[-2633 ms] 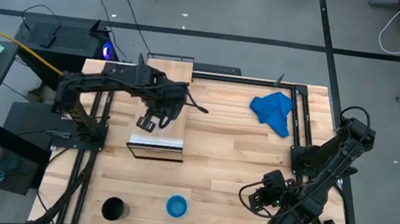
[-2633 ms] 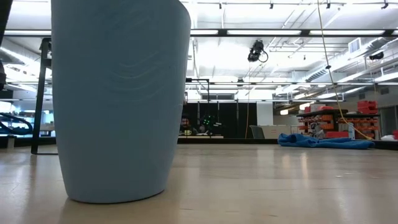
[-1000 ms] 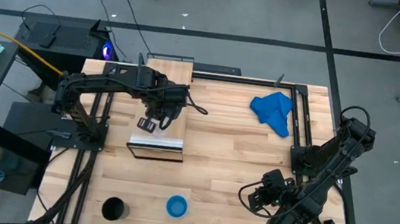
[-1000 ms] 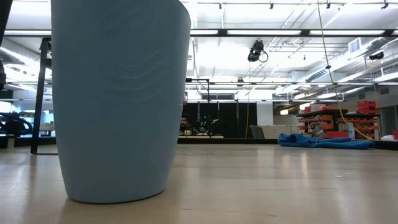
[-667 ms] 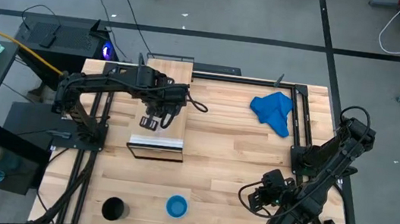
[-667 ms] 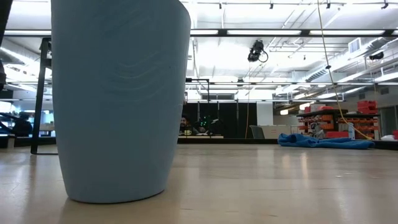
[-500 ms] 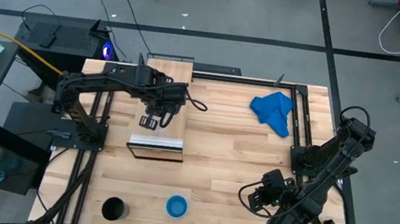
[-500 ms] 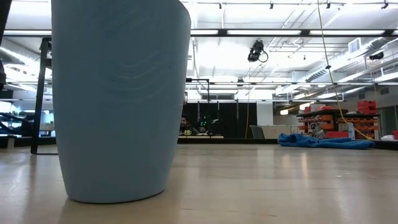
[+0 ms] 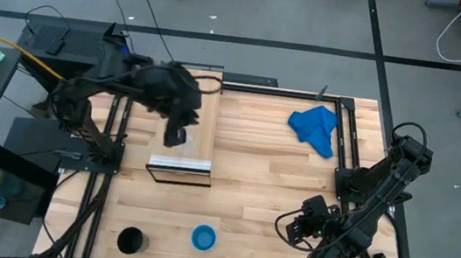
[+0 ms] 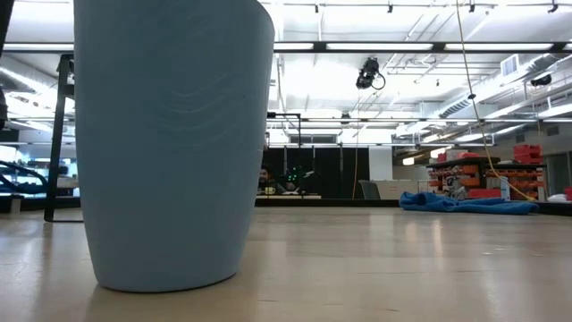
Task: Stack small to large cups/mugs on shelf
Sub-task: Put the blue cup on the shelf
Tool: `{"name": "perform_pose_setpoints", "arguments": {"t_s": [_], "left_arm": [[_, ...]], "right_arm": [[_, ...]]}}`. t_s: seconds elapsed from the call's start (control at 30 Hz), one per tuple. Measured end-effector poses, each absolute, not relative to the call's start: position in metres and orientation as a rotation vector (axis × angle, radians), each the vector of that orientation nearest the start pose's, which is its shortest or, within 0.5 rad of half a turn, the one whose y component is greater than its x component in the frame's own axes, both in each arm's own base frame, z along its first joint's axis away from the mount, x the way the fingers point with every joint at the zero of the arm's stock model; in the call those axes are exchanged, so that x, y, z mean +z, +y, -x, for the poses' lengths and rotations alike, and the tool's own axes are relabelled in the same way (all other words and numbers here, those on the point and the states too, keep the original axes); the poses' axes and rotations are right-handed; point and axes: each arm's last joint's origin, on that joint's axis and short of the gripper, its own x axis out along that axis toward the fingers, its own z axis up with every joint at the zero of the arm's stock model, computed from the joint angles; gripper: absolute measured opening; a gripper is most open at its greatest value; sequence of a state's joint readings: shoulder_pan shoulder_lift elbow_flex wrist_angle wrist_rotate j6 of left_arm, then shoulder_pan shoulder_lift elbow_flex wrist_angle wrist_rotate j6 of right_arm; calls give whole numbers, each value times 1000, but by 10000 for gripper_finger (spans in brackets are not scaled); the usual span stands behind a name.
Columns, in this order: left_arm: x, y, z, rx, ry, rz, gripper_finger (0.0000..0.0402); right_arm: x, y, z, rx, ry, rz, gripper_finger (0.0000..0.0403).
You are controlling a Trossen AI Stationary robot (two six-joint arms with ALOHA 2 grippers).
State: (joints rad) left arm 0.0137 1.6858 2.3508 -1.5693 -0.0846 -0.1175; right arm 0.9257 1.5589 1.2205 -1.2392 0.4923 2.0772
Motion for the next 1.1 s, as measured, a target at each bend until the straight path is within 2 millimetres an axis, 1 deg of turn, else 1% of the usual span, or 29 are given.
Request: {"name": "perform_pose_setpoints", "arguments": {"t_s": [0.1,0.23,0.3,0.37,0.4,0.47,0.53,0.6,0.7,0.8,0.87,0.97,1.1], "left_arm": [[496,-9,-257,39,842,241,72],[498,-34,-250,-77,855,340,67],[497,-51,-249,-121,873,355,67],[495,-68,-252,-176,885,335,68],[491,-79,-255,-202,904,315,68],[482,-98,-265,-198,929,279,67],[468,-118,-276,-163,969,216,64],[451,-132,-288,-113,1025,144,61],[419,-149,-309,-15,1141,61,60],[387,-164,-336,10,1204,28,62],[368,-172,-350,19,1245,1,65],[337,-178,-366,46,1338,-29,67],[315,-186,-379,-11,1395,-26,67]], "right_arm": [[249,205,-172,-834,892,-763,75],[249,205,-172,-816,904,-735,75],[249,206,-172,-810,908,-727,75],[249,206,-172,-800,913,-715,75],[249,206,-172,-796,914,-713,75],[249,206,-172,-796,918,-713,75],[249,206,-172,-796,918,-712,75],[249,206,-172,-791,921,-704,75],[249,207,-172,-778,925,-699,75],[249,207,-172,-777,931,-702,75],[249,208,-172,-772,947,-704,75],[249,211,-169,-748,960,-697,75],[249,216,-164,-722,969,-687,75]]}}
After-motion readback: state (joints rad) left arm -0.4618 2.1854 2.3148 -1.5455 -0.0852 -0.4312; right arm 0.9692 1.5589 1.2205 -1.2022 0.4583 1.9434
